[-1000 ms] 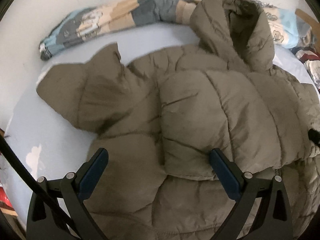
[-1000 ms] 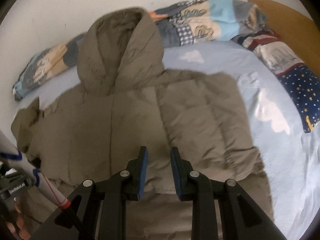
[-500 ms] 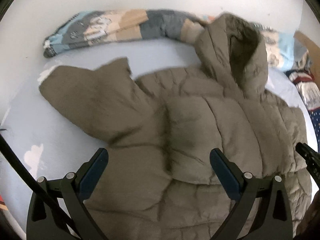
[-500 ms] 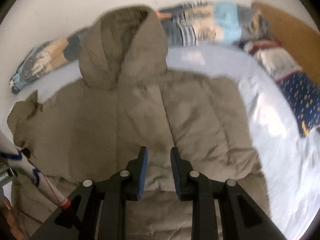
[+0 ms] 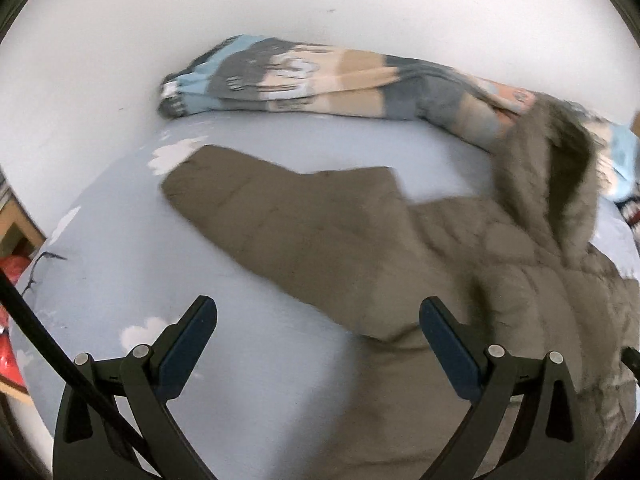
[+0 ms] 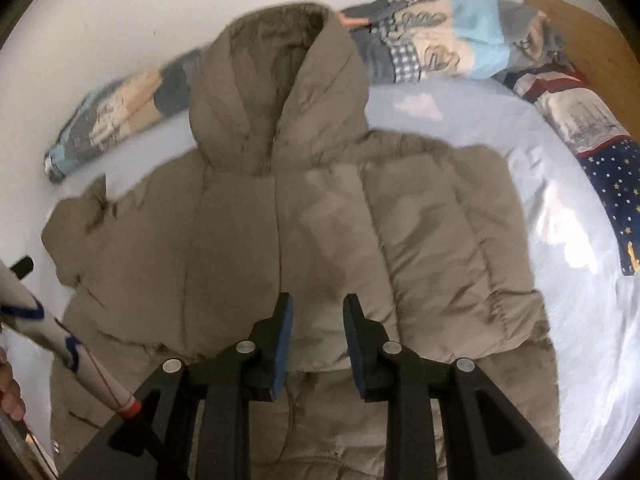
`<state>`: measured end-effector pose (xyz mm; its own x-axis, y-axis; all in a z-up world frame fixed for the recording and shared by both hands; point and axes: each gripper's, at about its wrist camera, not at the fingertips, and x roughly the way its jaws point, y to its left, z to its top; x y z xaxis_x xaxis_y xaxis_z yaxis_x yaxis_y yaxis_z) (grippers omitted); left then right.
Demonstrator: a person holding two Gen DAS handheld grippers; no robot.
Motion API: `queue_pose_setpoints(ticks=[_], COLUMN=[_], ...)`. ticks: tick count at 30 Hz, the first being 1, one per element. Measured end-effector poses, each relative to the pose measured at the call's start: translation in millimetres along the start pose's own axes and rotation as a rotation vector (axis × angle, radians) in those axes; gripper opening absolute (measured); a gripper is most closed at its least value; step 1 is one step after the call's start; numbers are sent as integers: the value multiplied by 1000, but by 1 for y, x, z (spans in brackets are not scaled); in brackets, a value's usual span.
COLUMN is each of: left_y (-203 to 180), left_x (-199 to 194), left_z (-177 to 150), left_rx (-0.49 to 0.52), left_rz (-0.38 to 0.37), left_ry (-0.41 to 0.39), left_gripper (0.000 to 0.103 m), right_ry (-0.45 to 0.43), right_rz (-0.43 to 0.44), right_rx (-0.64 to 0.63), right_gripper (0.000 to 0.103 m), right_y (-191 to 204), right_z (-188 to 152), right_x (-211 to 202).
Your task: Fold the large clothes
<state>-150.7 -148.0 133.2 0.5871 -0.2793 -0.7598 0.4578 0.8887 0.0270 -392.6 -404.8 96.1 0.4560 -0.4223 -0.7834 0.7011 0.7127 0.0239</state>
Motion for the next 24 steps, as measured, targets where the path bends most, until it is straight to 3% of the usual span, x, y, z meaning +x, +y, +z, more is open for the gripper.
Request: queue_pose_setpoints(ticks=[5, 10, 13, 15, 24], left_y=[70, 155, 195, 216, 261], left_x=[28, 69, 86, 101, 166], left_z=[19, 38, 46, 53, 65], left_rx=[-143, -377, -502, -571, -803], left_rz=[37, -3, -46, -107, -279], left_ry=[54, 139, 150, 165, 175], left_gripper=[101, 101, 88, 72, 61], right_ry=[-1, -19, -34, -38, -46], right_rz=[14, 25, 30, 43, 46], right_rx=[34, 55, 57, 57, 60], right_gripper=[30, 30, 30, 30, 30], right_y=[-8, -16, -15, -16, -16], right_z=[0, 4, 3, 3, 1], right_x=[-4, -9, -14, -16, -16])
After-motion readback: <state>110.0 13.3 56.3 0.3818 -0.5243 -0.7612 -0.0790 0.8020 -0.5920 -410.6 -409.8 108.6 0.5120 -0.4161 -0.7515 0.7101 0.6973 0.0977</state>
